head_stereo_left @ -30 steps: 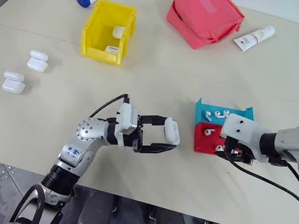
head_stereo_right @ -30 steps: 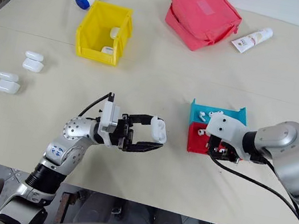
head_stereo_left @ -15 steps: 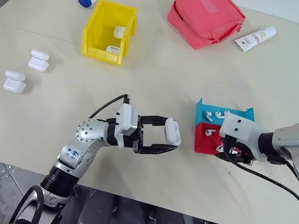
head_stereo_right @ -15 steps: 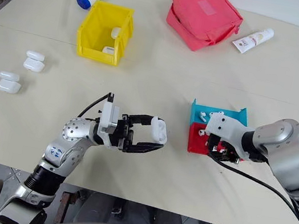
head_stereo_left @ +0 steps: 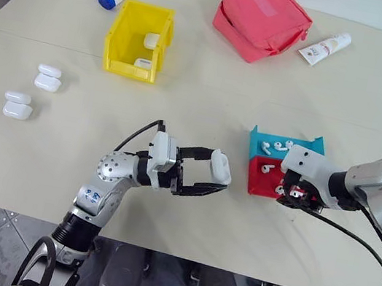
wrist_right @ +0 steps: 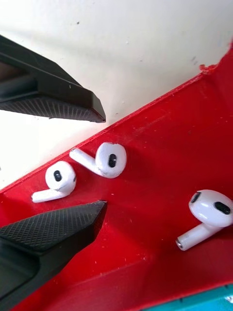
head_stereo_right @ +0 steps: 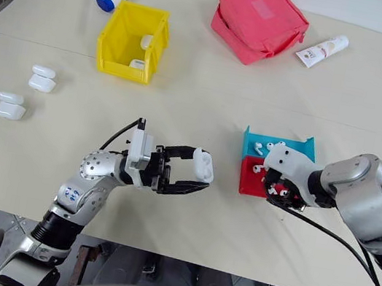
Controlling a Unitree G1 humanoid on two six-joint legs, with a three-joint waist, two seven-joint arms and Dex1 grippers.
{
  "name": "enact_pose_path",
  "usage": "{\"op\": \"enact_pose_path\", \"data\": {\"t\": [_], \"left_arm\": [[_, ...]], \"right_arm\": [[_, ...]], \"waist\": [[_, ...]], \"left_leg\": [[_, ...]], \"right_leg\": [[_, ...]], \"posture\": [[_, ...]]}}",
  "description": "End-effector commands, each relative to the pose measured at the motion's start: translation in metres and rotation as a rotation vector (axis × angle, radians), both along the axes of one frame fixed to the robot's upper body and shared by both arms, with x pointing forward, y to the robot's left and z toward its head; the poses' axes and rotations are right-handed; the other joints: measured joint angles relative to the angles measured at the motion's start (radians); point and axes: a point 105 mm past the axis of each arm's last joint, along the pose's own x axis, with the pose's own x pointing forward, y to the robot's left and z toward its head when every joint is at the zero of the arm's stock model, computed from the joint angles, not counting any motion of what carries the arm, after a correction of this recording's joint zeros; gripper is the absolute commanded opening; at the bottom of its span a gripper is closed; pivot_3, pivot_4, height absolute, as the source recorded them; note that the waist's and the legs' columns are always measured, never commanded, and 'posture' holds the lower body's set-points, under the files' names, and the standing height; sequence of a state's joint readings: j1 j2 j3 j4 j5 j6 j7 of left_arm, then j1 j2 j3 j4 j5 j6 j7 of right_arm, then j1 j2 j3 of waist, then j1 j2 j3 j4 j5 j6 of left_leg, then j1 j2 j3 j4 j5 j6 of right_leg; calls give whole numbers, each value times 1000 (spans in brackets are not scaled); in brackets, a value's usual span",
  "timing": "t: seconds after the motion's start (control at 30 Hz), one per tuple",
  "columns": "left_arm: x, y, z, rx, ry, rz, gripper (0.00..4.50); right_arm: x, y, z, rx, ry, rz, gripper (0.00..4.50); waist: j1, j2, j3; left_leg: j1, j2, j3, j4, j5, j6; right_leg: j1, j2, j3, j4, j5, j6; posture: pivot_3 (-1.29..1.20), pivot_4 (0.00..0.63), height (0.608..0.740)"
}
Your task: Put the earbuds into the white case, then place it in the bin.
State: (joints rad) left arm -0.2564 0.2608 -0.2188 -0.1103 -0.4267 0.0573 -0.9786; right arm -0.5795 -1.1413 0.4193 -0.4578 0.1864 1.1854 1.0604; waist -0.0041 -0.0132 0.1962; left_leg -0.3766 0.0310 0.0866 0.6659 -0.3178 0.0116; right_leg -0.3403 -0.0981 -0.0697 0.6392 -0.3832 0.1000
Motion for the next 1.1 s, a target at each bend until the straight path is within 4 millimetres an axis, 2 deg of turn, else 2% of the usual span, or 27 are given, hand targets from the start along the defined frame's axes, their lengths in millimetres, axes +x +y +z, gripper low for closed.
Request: {"op": "enact_pose_path", "data": {"t": [0.03,0.23,0.33,0.5,0.73,0.93,1.07,1.1], "left_arm": [[-6,-4,9,-17,-39,-25,2811],[-6,-4,10,-14,-39,-28,2811],[-6,-3,10,-12,-39,-27,2811],[-5,-3,11,-11,-41,-25,2811],[-5,-2,10,-8,-37,-24,2811],[-5,0,7,-2,-31,-33,2811],[-5,3,3,-5,-29,-59,2811],[-5,4,3,-11,-31,-68,2811]], "right_arm": [[0,6,3,6,-17,1,2649],[-1,8,1,11,-17,-13,2649],[1,9,0,12,-20,-17,2029],[2,10,0,14,-22,-14,518],[4,14,7,40,-45,0,516],[2,25,39,219,-94,54,516],[5,42,77,498,-297,182,516],[4,43,79,534,-308,194,516]], "waist": [[0,0,0],[0,0,0],[0,0,0],[-3,0,0],[-3,0,0],[0,0,0],[2,0,0],[2,0,0]], "left_leg": [[0,0,0,0,0,0],[0,0,0,0,0,0],[0,0,0,0,0,0],[0,0,0,1,0,0],[0,0,0,1,0,0],[0,0,0,1,0,0],[0,0,0,0,0,0],[0,0,0,0,0,0]], "right_leg": [[0,0,0,0,0,0],[0,0,0,0,0,0],[0,0,0,0,0,0],[0,0,0,1,0,0],[0,0,0,2,0,0],[0,0,0,1,0,0],[1,0,-1,0,0,0],[1,0,-1,0,0,0]], "posture": [[0,150,740],[0,150,740],[0,150,740],[0,150,740],[0,150,740],[0,150,740],[0,150,740],[0,150,740]]}}
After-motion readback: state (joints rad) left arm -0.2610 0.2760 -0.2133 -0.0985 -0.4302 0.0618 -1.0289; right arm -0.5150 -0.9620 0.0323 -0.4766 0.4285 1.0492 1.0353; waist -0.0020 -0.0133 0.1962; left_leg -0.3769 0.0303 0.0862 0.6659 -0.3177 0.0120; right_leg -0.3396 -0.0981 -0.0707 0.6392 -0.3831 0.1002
